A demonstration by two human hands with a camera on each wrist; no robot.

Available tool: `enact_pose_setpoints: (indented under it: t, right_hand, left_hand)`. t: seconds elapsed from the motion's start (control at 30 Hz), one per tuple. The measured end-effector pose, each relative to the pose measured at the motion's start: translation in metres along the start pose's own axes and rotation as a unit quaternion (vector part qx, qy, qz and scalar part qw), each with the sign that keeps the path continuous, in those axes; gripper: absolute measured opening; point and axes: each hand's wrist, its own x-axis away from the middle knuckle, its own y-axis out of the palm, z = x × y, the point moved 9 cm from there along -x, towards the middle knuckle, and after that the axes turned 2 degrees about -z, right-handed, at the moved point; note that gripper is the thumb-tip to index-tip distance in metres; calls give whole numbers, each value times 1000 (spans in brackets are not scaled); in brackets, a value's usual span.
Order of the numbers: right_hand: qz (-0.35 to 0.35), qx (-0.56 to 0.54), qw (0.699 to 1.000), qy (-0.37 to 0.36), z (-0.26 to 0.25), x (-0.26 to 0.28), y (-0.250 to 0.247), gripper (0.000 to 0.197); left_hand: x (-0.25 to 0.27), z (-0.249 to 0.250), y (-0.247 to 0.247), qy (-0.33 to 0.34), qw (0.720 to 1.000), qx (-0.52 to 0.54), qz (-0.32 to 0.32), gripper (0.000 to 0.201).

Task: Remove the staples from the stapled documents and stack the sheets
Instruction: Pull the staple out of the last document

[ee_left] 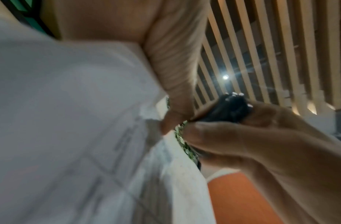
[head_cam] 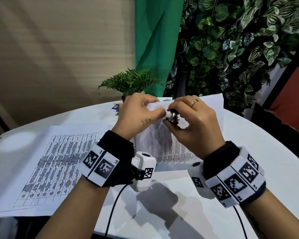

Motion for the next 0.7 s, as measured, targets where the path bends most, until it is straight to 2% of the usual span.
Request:
enact_pose_setpoints:
  t: [0.07,0.2,0.3,0.37,0.43,0.5,0.63,0.7]
  right_hand:
    - [0,6,1000,12,4,1,-4,19]
    - [-22,-35,997,70,16,3,-2,22]
    - [-53,-59,990,119,26,11,4,28]
    - [-75,-57,985,143,32,16,7,32]
    - [-85,-51,984,149,34,18,8,35]
    - [-87,-42,985,146,34,17,7,36]
    - [-99,-62,981,153,39,14,5,39]
    - [-108,-103,974,172,47,11,4,40]
  left_hand:
    - [0,-10,-7,-27,1000,5,2,17]
    - [1,-10,-9,-23,999,-6,-41,8]
    - [0,-13,-8,-34,998,5,-47,23]
    - [0,-15,-6,-46,997,19,-62,23]
    - [2,-14,-3,-51,995,25,-84,11]
    - [2,-13,-1,-50,994,23,-94,8]
    - [0,-15,-2,-52,995,13,-89,26]
    - [0,-13,-1,-47,994,15,-94,19]
